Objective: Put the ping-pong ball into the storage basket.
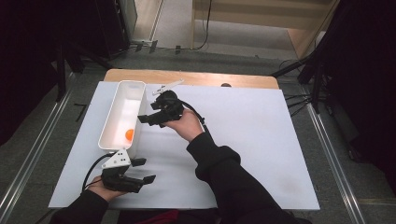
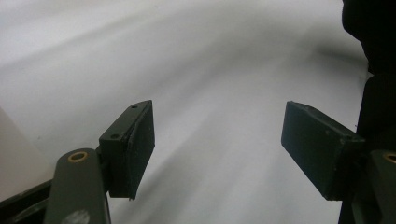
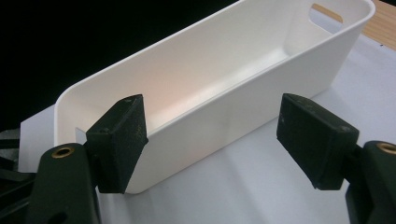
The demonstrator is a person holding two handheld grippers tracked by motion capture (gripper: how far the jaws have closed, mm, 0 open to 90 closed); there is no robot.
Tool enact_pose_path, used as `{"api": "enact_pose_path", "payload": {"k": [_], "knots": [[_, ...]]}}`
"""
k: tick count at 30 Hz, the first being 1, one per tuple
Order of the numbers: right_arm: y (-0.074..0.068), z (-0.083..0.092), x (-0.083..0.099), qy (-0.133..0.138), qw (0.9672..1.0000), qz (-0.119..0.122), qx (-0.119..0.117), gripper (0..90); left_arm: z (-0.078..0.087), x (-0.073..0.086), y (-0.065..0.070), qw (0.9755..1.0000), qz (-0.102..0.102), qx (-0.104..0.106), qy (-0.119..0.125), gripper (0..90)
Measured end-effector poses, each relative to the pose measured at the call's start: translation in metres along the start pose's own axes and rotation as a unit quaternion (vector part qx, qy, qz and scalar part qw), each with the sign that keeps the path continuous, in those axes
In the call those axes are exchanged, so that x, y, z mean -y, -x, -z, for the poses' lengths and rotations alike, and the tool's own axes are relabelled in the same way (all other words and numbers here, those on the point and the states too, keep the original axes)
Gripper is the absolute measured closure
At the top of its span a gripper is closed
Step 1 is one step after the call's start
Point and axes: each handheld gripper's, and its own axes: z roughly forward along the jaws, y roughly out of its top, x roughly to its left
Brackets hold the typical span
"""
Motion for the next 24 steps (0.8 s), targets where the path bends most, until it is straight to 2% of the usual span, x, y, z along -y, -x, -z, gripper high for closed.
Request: {"api": "enact_pose_path", "payload": {"k": [17, 24], "knots": [[0.002, 0.007, 0.02, -0.003, 1.0, -0.006, -0.004, 23.4, -0.001, 0.001, -0.001, 1.0, 0.005, -0.005, 0.001, 26.5], [0.003, 0.013, 0.028, -0.002, 0.9999, -0.01, 0.002, 23.4, 0.0, 0.001, -0.002, 0.9999, 0.003, -0.01, -0.006, 26.5]]}}
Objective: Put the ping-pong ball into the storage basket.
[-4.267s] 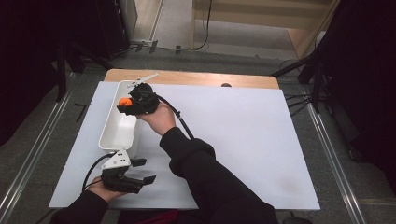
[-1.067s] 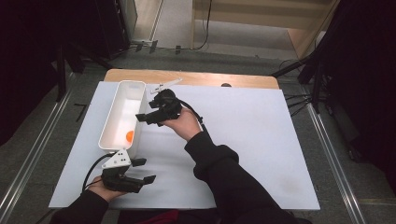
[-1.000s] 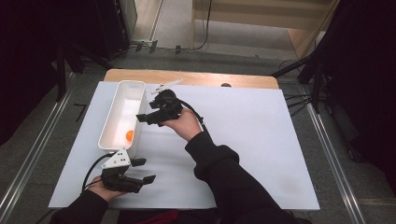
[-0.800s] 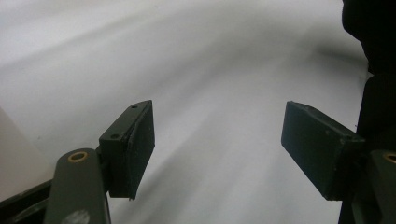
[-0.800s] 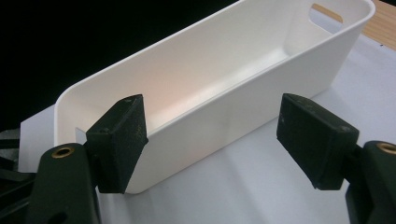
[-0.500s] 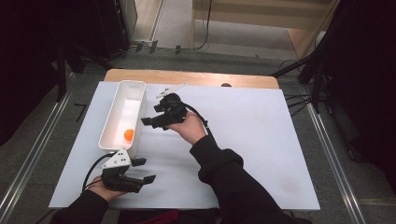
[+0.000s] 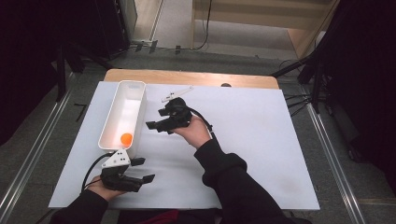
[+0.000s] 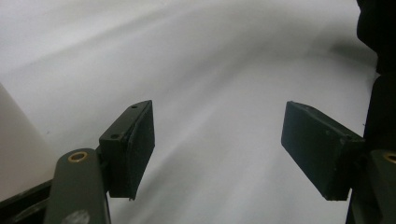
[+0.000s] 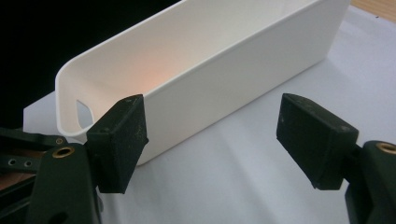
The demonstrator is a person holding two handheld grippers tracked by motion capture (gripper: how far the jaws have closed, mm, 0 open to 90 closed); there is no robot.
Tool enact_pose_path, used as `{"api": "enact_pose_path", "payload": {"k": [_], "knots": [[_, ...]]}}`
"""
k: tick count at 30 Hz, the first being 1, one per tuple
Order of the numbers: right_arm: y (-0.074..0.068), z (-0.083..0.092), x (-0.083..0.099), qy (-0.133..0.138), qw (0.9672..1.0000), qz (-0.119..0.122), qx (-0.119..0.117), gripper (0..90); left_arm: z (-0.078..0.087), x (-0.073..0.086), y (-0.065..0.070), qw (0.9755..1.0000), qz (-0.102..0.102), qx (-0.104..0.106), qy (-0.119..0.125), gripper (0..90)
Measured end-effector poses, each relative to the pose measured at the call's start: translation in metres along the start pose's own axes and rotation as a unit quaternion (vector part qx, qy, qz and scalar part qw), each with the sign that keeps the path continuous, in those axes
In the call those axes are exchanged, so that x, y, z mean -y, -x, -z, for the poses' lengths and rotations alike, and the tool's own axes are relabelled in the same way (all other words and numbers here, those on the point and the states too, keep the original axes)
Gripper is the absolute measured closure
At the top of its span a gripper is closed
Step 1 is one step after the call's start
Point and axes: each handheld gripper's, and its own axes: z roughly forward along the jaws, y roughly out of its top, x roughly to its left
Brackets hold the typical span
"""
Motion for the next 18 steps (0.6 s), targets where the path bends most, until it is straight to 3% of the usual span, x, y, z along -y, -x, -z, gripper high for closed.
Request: {"api": "enact_pose_path", "payload": {"k": [10, 18], "knots": [[0.005, 0.0, 0.01, -0.01, 0.9999, -0.01, -0.004, 23.4, -0.003, 0.0, 0.0, 1.0, 0.0, -0.003, -0.009, 26.4], [0.003, -0.001, 0.015, -0.018, 0.9998, -0.003, -0.001, 23.4, -0.003, 0.0, -0.002, 0.9999, 0.0, -0.003, -0.015, 26.4]]}}
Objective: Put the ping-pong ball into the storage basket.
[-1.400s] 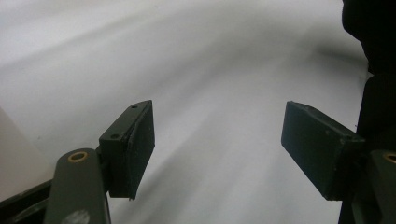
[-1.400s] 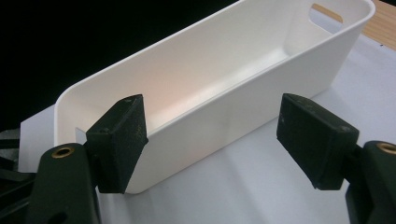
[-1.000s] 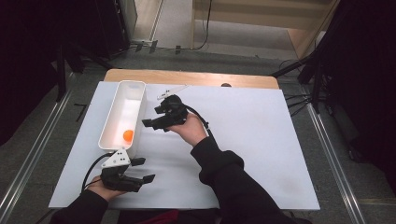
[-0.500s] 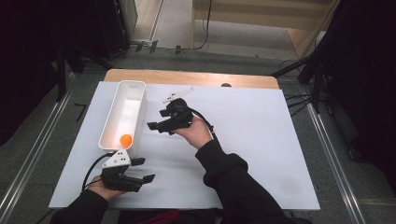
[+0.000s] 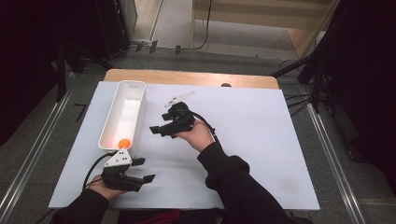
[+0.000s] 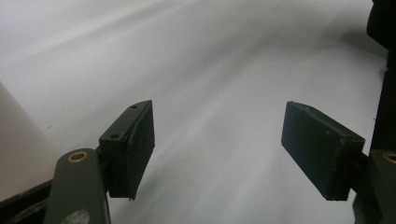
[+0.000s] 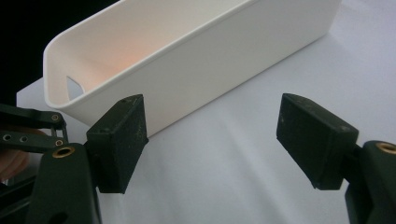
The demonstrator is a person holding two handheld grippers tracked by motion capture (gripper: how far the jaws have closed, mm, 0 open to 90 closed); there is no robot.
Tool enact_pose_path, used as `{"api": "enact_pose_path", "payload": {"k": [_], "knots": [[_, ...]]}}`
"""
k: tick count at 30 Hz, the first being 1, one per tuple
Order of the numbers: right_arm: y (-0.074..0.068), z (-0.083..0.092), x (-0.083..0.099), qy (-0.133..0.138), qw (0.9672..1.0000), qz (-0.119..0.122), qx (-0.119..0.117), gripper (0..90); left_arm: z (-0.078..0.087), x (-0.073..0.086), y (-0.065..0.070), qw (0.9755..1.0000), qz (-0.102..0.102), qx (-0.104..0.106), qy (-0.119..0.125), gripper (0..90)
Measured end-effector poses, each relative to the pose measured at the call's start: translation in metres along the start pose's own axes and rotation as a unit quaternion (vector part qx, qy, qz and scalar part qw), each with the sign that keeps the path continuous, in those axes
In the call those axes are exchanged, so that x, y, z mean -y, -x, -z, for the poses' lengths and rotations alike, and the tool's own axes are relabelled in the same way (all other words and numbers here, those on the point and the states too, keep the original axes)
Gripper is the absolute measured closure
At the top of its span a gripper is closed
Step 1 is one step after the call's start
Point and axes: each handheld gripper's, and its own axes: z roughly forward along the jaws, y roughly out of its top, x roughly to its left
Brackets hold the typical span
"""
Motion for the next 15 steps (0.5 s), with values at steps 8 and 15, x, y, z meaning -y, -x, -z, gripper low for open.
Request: {"api": "enact_pose_path", "payload": {"k": [8, 15], "knots": [[0.002, 0.005, 0.008, -0.001, 1.0, 0.0, 0.003, 23.4, 0.001, 0.001, 0.0, 1.0, 0.0, -0.001, 0.002, 26.4], [0.006, 0.012, 0.016, -0.003, 1.0, 0.001, 0.009, 23.4, -0.002, 0.0, 0.001, 1.0, 0.001, -0.002, -0.001, 26.4]]}}
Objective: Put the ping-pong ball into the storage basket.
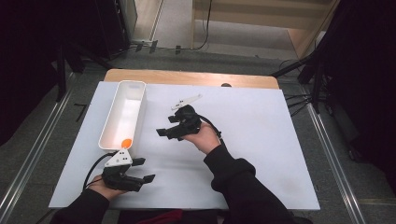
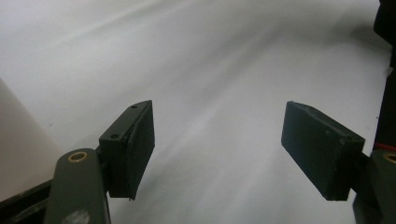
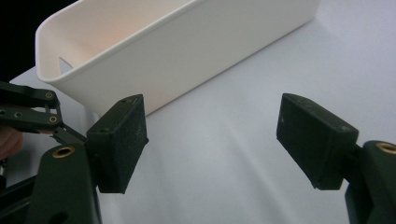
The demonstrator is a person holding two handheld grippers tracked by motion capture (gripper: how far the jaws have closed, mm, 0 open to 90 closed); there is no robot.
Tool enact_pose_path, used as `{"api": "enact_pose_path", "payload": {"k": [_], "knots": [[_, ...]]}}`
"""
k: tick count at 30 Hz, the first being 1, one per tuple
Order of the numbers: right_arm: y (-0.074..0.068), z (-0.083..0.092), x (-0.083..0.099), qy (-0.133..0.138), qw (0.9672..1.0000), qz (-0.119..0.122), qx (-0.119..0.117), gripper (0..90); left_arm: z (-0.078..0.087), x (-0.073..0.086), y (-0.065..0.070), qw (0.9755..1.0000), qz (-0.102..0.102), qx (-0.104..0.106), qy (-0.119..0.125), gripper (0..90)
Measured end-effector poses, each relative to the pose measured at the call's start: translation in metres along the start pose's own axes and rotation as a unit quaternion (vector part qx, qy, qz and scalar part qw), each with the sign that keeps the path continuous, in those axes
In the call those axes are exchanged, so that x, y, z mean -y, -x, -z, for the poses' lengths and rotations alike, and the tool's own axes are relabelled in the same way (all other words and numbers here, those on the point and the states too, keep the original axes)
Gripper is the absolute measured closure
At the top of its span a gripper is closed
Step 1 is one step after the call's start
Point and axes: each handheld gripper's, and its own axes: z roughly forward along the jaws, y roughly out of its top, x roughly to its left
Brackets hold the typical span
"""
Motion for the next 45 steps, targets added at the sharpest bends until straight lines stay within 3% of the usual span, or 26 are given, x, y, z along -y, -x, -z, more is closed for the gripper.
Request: {"api": "enact_pose_path", "payload": {"k": [4, 15, 22, 33, 45], "knots": [[0.002, 0.005, 0.005, 0.004, 1.0, -0.004, 0.003, 23.4, 0.0, 0.0, 0.0, 1.0, -0.007, 0.0, -0.002, 26.4], [0.006, 0.023, 0.018, 0.01, 0.9998, -0.01, 0.014, 23.4, 0.004, 0.003, 0.001, 1.0, -0.001, -0.001, 0.004, 26.4], [0.005, 0.033, 0.024, 0.024, 0.9995, -0.009, 0.016, 23.4, 0.006, 0.004, 0.004, 1.0, -0.006, -0.002, 0.004, 26.4], [0.017, 0.05, 0.033, 0.036, 0.9989, -0.019, 0.023, 23.4, 0.006, 0.002, 0.002, 1.0, -0.005, -0.002, 0.004, 26.4], [0.02, 0.061, 0.044, 0.03, 0.9987, -0.02, 0.035, 23.4, 0.006, 0.002, 0.003, 1.0, -0.007, -0.002, 0.003, 26.4]]}}
